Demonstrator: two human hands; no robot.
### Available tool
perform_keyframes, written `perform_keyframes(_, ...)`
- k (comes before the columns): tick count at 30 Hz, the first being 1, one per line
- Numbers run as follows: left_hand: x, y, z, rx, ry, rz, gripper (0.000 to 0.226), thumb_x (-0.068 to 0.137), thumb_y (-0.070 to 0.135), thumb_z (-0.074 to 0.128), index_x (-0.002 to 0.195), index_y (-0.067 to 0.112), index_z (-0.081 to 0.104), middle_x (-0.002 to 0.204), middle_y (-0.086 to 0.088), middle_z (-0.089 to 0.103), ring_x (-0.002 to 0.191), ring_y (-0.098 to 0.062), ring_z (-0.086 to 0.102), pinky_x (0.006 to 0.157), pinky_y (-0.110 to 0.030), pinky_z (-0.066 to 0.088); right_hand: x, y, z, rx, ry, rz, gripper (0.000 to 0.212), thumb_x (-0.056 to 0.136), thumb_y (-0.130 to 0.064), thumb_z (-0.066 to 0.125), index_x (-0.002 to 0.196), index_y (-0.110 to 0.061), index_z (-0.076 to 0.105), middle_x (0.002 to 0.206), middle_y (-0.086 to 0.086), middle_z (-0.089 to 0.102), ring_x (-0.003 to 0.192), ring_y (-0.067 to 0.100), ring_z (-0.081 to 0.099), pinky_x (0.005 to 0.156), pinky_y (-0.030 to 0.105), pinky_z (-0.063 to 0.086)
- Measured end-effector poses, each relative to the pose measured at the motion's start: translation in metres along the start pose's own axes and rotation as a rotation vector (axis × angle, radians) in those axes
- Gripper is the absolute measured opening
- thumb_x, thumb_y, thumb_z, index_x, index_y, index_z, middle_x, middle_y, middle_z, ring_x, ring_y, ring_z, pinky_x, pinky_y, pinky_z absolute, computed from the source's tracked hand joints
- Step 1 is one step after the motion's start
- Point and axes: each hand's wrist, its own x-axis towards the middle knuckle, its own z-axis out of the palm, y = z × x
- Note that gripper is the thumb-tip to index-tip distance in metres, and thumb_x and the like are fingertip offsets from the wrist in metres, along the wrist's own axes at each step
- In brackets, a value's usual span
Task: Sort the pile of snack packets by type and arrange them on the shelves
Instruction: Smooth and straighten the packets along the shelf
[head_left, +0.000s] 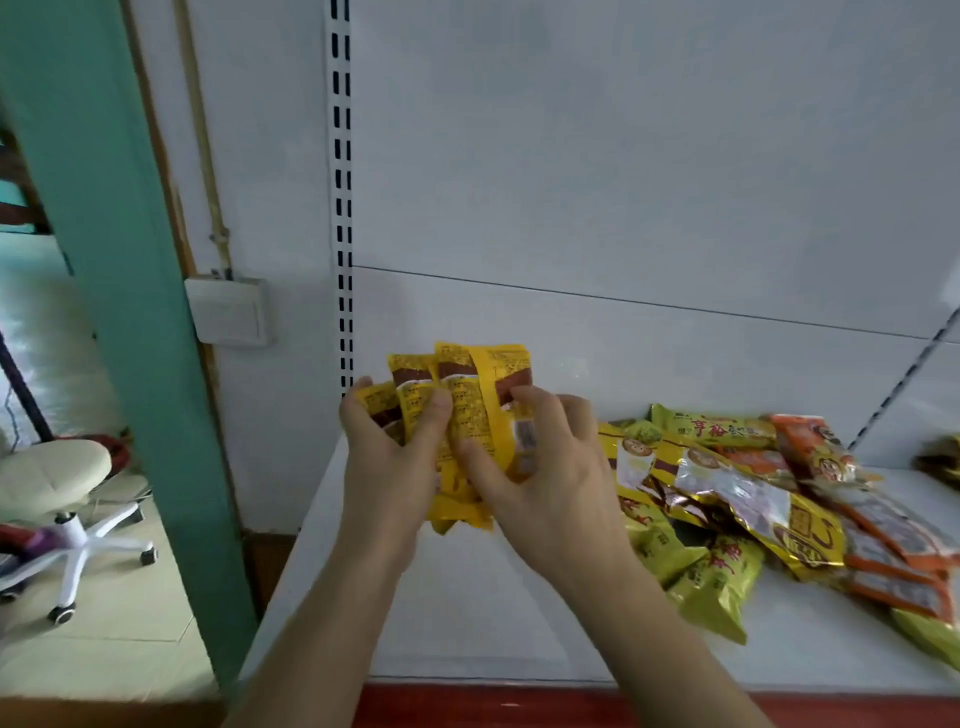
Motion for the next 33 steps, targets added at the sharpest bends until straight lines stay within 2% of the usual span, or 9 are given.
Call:
perform_keyframes(4,-0.026,0.003,0.042,-0.082,-0.136,-0.018,0.096,0.070,0.065,0.072,0.150,0.035,0.028,0.111,0.009,0.073,0.099,-0.010,0.075,0.088,-0.043,0.062,-0.013,0.021,-0.021,0.124,0.063,0.002,0.053,0.093,-0.067,0.042,0.135,-0.037,0.047,0.126,-0.011,0.039,0.103,0.015,0.058,0.086,0.028,0.050)
perform_keyframes(8,-0.057,0.002,0.092,-0.037,-0.225,-0.004,0.089,0.079,0.054,0.082,0.149,0.043,0.029,0.100,0.017,0.076,0.097,-0.011,0.075,0.090,-0.050,0.061,-0.024,0.061,-0.079,0.256,0.089,0.063,0.033,0.102,-0.045,0.043,0.132,-0.034,0.050,0.127,-0.009,0.047,0.099,-0.006,0.053,0.079,0.006,0.040)
perform_keyframes(12,-0.109,0.003,0.163,-0.037,-0.363,0.017,0.084,0.079,0.051,0.082,0.147,0.045,0.033,0.112,0.011,0.073,0.102,-0.016,0.074,0.087,-0.051,0.062,-0.046,0.112,-0.151,0.428,0.158,0.245,0.060,0.091,-0.057,0.058,0.145,-0.041,0.037,0.138,-0.017,0.051,0.103,-0.014,0.057,0.088,0.030,0.053)
perform_keyframes(16,-0.178,-0.002,0.252,-0.042,-0.527,0.019,0.092,0.067,0.063,0.073,0.147,0.054,0.030,0.130,0.007,0.066,0.113,-0.019,0.069,0.090,-0.051,0.060,-0.082,0.165,-0.241,0.503,0.208,0.253,0.043,0.089,-0.055,0.055,0.131,-0.056,0.047,0.128,-0.009,0.064,0.118,0.017,0.063,0.097,0.051,0.051)
perform_keyframes(21,-0.280,-0.026,0.369,-0.034,-0.838,-0.059,0.051,0.093,0.050,0.066,0.138,0.041,0.046,0.106,0.010,0.077,0.097,-0.017,0.076,0.087,-0.052,0.061,-0.144,0.240,-0.360,0.591,0.314,0.321,0.039,0.100,-0.025,0.058,0.135,-0.042,0.052,0.115,-0.002,0.072,0.100,0.023,0.071,0.083,0.048,0.060)
perform_keyframes(24,-0.336,-0.042,0.433,-0.014,-0.997,-0.120,0.090,0.072,0.068,0.074,0.149,0.054,0.032,0.119,0.014,0.073,0.107,-0.013,0.073,0.092,-0.046,0.061,-0.176,0.283,-0.419,0.612,0.379,0.399,0.040,0.101,-0.019,0.057,0.133,-0.045,0.053,0.111,-0.002,0.073,0.093,0.017,0.073,0.067,0.025,0.058)
perform_keyframes(27,-0.382,-0.049,0.495,0.006,-1.123,-0.126,0.079,0.074,0.061,0.079,0.142,0.058,0.038,0.117,0.022,0.071,0.105,-0.002,0.071,0.088,-0.034,0.061,-0.200,0.321,-0.474,0.639,0.422,0.459,0.045,0.101,-0.021,0.053,0.139,-0.044,0.047,0.125,0.003,0.068,0.092,0.022,0.074,0.062,0.025,0.058)
perform_keyframes(30,-0.415,-0.065,0.553,-0.006,-1.145,-0.148,0.085,0.071,0.056,0.078,0.146,0.050,0.040,0.125,0.009,0.072,0.109,-0.019,0.073,0.090,-0.049,0.061,-0.215,0.368,-0.515,0.636,0.547,0.538,0.049,0.100,-0.027,0.053,0.142,-0.047,0.039,0.129,-0.002,0.066,0.089,0.016,0.074,0.062,0.024,0.059)
perform_keyframes(33,-0.439,-0.084,0.613,-0.053,-1.193,-0.218,0.083,0.075,0.052,0.080,0.148,0.043,0.041,0.121,0.002,0.074,0.102,-0.025,0.076,0.088,-0.054,0.061,-0.221,0.419,-0.548,0.570,0.599,0.598,0.052,0.098,-0.035,0.054,0.145,-0.047,0.035,0.107,-0.012,0.073,0.087,0.014,0.075,0.064,0.025,0.059)
